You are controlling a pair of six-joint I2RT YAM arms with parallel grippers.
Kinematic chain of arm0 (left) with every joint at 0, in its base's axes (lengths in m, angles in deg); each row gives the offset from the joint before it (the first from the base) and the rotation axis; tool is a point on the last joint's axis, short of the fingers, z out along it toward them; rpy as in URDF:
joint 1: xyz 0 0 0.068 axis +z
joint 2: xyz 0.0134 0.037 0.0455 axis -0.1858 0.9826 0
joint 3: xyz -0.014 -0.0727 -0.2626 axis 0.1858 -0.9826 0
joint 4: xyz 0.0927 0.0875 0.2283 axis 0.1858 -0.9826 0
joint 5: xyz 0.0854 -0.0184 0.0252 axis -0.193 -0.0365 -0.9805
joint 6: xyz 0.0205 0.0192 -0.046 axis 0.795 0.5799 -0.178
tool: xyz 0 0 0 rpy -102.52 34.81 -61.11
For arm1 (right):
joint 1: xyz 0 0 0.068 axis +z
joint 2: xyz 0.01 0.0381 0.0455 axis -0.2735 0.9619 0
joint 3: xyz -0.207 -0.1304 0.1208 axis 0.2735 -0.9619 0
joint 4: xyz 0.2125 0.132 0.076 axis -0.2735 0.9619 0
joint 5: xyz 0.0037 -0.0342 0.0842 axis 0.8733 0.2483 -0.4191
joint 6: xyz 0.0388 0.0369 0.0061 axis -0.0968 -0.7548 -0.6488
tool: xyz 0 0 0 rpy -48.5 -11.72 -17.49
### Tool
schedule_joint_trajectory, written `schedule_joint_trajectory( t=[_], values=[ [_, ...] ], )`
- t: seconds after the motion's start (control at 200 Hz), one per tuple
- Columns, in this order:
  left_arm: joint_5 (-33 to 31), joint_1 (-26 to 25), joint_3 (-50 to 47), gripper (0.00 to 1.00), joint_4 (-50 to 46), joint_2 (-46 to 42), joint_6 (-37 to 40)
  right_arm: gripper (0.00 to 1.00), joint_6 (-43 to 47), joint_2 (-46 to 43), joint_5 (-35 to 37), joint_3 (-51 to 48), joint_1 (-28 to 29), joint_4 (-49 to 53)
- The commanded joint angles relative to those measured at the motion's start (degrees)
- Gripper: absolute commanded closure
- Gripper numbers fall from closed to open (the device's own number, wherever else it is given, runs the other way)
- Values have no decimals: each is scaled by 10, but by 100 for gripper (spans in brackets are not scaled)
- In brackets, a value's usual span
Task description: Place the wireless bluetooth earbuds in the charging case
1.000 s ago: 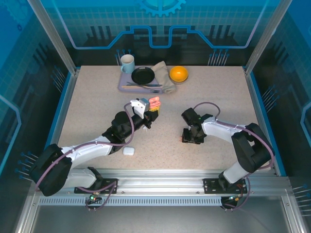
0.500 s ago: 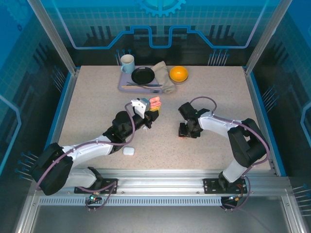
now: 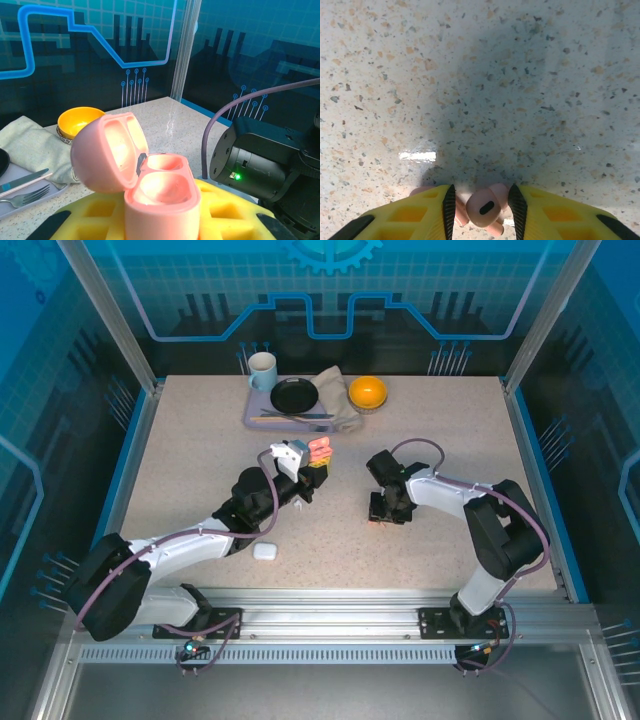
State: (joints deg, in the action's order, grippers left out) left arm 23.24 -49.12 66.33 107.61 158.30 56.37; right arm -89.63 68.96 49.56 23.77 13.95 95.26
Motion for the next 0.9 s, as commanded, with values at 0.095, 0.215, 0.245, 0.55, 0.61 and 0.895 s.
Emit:
schedule_joint_trajectory(
  t=[0.095, 0.215, 0.245, 0.55, 0.61, 0.895],
  values=[
    [4, 1, 10, 100, 11, -4, 2, 63, -15, 9, 15, 6, -8, 26],
    [4, 0, 7, 100, 12, -6, 3, 60, -17, -13, 13, 0, -8, 26],
    [5, 1, 6, 100, 13, -7, 4, 59, -17, -17, 11, 1, -8, 28],
    [4, 1, 5, 100, 18, -5, 4, 59, -16, -19, 13, 11, -9, 32],
    [3, 1, 4, 100, 16, -6, 5, 60, -14, -12, 11, 10, -9, 29],
    [3, 3, -2, 100, 15, -12, 5, 61, -13, 11, 5, 2, -10, 14]
  ],
)
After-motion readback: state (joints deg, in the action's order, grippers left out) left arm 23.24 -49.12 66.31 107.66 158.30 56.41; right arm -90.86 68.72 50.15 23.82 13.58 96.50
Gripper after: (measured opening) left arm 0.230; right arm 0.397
